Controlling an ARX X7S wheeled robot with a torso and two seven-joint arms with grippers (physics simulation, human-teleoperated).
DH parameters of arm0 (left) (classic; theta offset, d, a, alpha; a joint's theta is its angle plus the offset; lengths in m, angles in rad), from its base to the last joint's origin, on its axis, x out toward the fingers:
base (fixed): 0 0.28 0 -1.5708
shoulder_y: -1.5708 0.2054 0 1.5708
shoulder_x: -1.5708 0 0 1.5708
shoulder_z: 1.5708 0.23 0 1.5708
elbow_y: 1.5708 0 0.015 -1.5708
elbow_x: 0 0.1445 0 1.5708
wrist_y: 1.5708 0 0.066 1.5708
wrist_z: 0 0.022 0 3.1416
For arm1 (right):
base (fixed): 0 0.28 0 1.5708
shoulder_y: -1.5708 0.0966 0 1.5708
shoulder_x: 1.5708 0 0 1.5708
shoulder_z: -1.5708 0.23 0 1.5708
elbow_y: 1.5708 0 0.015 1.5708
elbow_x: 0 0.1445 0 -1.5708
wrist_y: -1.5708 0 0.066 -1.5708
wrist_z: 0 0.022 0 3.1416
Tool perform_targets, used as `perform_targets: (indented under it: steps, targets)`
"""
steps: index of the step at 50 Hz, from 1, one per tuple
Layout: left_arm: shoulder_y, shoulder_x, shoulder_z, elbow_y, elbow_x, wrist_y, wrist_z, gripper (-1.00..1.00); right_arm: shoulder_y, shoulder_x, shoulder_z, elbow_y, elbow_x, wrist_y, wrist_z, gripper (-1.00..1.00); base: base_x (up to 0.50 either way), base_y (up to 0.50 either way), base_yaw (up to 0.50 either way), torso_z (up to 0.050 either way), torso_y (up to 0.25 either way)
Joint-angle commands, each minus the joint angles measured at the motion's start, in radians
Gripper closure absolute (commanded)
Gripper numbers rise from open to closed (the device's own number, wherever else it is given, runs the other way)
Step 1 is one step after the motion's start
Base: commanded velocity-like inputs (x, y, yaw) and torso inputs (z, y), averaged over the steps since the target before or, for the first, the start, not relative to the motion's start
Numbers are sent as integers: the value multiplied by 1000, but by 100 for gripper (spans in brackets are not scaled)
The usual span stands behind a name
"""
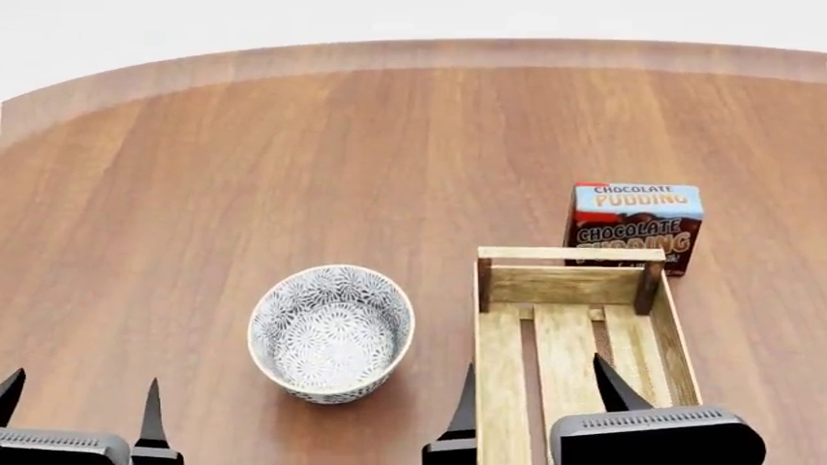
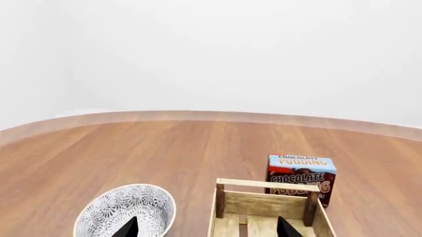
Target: Pick up the bowl on the left and put it in the tray.
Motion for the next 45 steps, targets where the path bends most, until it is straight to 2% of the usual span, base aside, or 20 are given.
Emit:
perform_targets:
  steps: [1,36,41,45]
  targets:
    - [12,12,-19,-3,4,48,24,-100,0,-13,4,11,-38,5,-24,-100,0,0,0,0,-250]
    - [16,0,-3,-8,5,65,-3,-100,35,4,-24,48,-19,-2,-63,-100,0,0,0,0,-243]
    - [12,-2,6,-19,8,64,-4,-100,111,25,-88,48,-98,53,-31,-100,0,0,0,0,0]
    - [14,-7,17,-18,16,68,-5,-100,265,56,-237,103,-230,96,-58,-100,0,0,0,0,0]
